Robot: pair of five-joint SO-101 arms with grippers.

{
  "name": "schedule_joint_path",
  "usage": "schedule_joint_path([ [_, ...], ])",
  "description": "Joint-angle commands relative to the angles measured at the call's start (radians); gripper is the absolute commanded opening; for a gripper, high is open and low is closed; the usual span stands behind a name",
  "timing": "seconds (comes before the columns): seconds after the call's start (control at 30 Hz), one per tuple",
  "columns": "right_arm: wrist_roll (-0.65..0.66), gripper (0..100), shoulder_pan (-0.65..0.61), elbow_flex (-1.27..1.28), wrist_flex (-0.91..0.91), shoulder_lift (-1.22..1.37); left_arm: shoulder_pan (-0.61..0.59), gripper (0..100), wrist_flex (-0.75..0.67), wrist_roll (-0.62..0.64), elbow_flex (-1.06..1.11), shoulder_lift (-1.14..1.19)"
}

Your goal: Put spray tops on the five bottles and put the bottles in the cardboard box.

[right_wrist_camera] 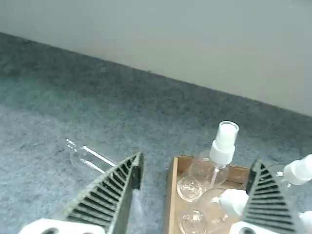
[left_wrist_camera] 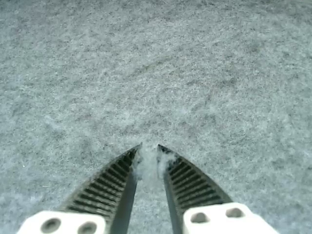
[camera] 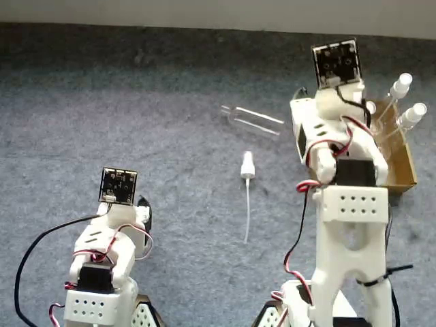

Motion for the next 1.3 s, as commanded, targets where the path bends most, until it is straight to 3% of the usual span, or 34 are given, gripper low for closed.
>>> schedule_joint_path([
  [0.0,0.015,30.0,-0.061,-0.232,0.108,0.157,-0.004,1,-0.021,-0.005,0.022,-0.013],
  [0.3,0.020,30.3,-0.128,-0.576,0.223,0.510,-0.004,1,-0.021,-0.005,0.022,-0.013],
  [0.43,0.130,30.3,-0.170,-0.657,0.265,0.656,-0.004,1,-0.021,-0.005,0.022,-0.013],
  [0.77,0.483,30.3,-0.242,-0.684,0.268,0.881,-0.004,1,-0.021,-0.005,0.022,-0.013],
  [1.27,0.578,30.0,-0.237,-0.685,0.068,1.132,-0.004,1,-0.021,-0.005,0.022,-0.013],
])
